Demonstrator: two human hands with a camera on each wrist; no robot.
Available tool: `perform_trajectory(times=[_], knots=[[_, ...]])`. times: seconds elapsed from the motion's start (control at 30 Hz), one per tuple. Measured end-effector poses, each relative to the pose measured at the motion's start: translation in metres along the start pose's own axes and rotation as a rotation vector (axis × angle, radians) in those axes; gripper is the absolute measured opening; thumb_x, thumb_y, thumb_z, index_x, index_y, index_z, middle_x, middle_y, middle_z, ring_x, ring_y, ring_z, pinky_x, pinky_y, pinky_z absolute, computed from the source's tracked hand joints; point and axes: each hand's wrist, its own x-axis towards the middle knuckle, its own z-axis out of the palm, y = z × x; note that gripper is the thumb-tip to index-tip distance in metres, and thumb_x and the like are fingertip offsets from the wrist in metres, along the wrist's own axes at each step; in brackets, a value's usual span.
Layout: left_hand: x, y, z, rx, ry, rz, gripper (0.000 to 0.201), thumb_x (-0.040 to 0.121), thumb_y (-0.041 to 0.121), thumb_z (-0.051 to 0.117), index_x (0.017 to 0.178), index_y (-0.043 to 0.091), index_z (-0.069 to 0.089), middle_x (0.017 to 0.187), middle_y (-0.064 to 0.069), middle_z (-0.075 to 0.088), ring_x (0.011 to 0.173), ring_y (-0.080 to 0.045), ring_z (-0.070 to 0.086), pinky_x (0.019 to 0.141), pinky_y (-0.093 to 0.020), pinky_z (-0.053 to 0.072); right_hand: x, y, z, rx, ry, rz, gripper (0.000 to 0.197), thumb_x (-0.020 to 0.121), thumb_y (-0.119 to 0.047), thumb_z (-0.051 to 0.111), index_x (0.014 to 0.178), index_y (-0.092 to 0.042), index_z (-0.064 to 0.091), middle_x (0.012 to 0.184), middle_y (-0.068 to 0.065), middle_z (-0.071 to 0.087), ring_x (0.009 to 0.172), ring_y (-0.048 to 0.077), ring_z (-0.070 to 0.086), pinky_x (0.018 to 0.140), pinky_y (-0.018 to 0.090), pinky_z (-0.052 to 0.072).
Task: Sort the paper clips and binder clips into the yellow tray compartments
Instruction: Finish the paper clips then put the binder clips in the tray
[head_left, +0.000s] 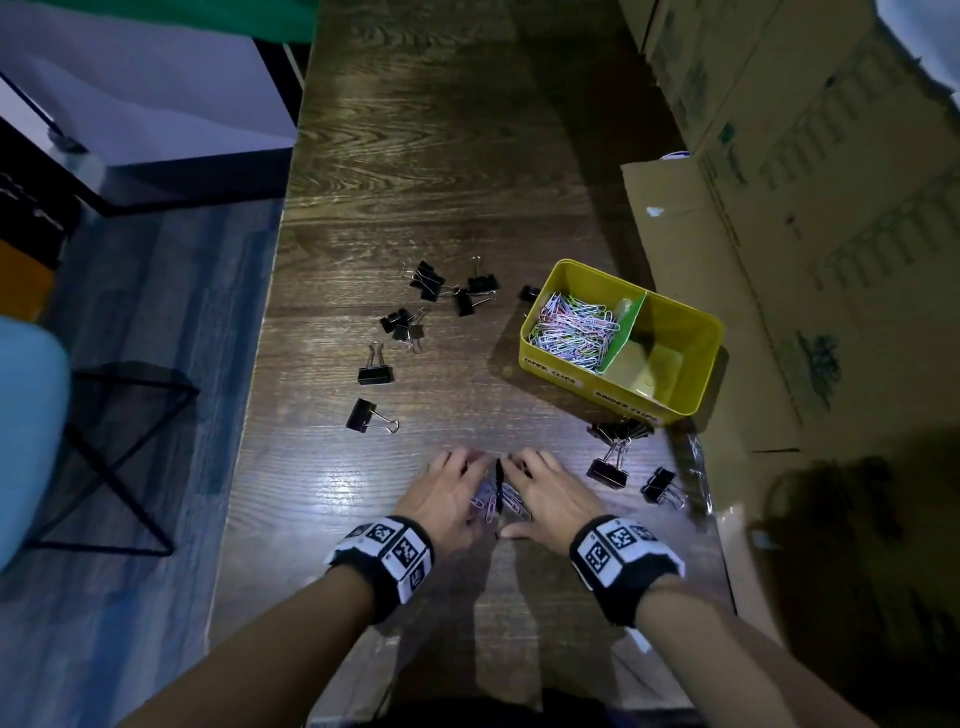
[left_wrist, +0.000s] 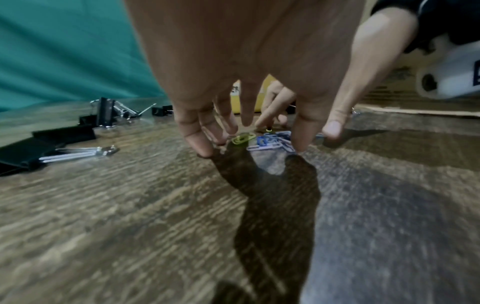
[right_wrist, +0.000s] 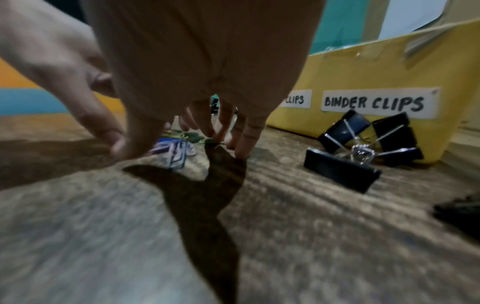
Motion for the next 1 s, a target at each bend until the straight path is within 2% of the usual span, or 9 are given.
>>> perform_trajectory(times=[0.13,0.23,0.3,0.4,0.5,0.6,0.73,0.83,1.0], knots=[[-0.002,0.012,0.014,-0.034,-0.024,-0.011,0.052,0.089,0.013,0.048,0.139,0.01,0.037,0.139,-0.008,0.036,0.126,-0.025,0.033,0.107,-0.032,0.031,-0.004,-0.008,0.011,0.077,0.049,0.051,0.057,0.09,-0.025,0.059,0.141,-0.01,0.038,0.134,0.008,0.038,0.127,0.025,0.035,0.103,0.035,0.036],[-0.005,0.016,0.023,-0.065,-0.008,-0.054,0.045,0.088,0.009,0.048,0.133,0.01,0.044,0.131,-0.008,0.043,0.121,-0.026,0.043,0.101,-0.032,0.038,-0.008,-0.01,0.021,0.161,0.046,0.112,0.033,0.095,-0.016,0.049,0.127,-0.008,0.051,0.126,0.012,0.048,0.116,0.027,0.047,0.091,0.034,0.041],[-0.007,0.021,0.024,-0.101,-0.018,-0.078,0.043,0.085,0.011,0.05,0.128,0.008,0.047,0.125,-0.01,0.045,0.115,-0.027,0.046,0.095,-0.035,0.042,-0.01,-0.011,0.026,0.232,0.029,0.168,0.028,0.096,-0.012,0.041,0.12,-0.007,0.055,0.123,0.015,0.052,0.11,0.03,0.05,0.085,0.034,0.041],[-0.009,0.028,0.022,-0.071,0.01,-0.106,0.042,0.086,0.015,0.047,0.127,0.008,0.046,0.125,-0.01,0.044,0.115,-0.027,0.045,0.096,-0.035,0.042,-0.01,-0.013,0.029,0.256,0.04,0.213,0.026,0.096,-0.014,0.039,0.115,-0.012,0.056,0.119,0.015,0.056,0.107,0.03,0.053,0.084,0.035,0.042],[-0.009,0.033,0.024,-0.029,0.016,-0.144,0.041,0.089,0.018,0.047,0.129,0.01,0.044,0.128,-0.008,0.042,0.117,-0.025,0.043,0.099,-0.032,0.038,-0.013,-0.017,0.025,0.315,0.093,0.279,0.011,0.092,-0.03,0.039,0.097,-0.027,0.048,0.098,0.012,0.065,0.09,0.031,0.06,0.082,0.042,0.047],[-0.005,0.038,0.021,-0.043,-0.006,-0.213,0.042,0.087,0.011,0.049,0.129,0.01,0.044,0.125,-0.009,0.046,0.113,-0.028,0.049,0.093,-0.033,0.041,-0.015,-0.021,0.022,0.284,0.121,0.253,0.017,0.092,-0.03,0.039,0.104,-0.023,0.048,0.1,0.013,0.064,0.091,0.032,0.06,0.082,0.04,0.047],[-0.002,0.042,0.017,0.039,-0.043,-0.223,0.05,0.083,0.012,0.055,0.131,0.009,0.042,0.126,-0.01,0.047,0.119,-0.029,0.046,0.1,-0.033,0.037,-0.017,-0.028,0.019,0.2,0.075,0.214,0.031,0.095,-0.005,0.038,0.122,-0.003,0.052,0.125,0.017,0.049,0.115,0.033,0.048,0.09,0.039,0.042],[-0.001,0.044,0.013,0.11,-0.059,-0.212,0.046,0.087,0.012,0.049,0.132,0.007,0.039,0.129,-0.011,0.046,0.122,-0.028,0.043,0.103,-0.031,0.03,-0.017,-0.03,0.018,0.057,0.029,0.171,0.034,0.092,0.002,0.039,0.122,0.001,0.052,0.124,0.017,0.047,0.121,0.033,0.042,0.095,0.042,0.044],[-0.001,0.048,0.005,0.154,-0.065,-0.201,0.039,0.086,0.003,0.041,0.125,0.005,0.044,0.127,-0.013,0.05,0.119,-0.028,0.045,0.101,-0.029,0.028,-0.019,-0.036,0.009,-0.128,0.007,0.054,0.036,0.089,0.007,0.037,0.123,0.009,0.046,0.122,0.026,0.048,0.119,0.038,0.044,0.091,0.042,0.043]])
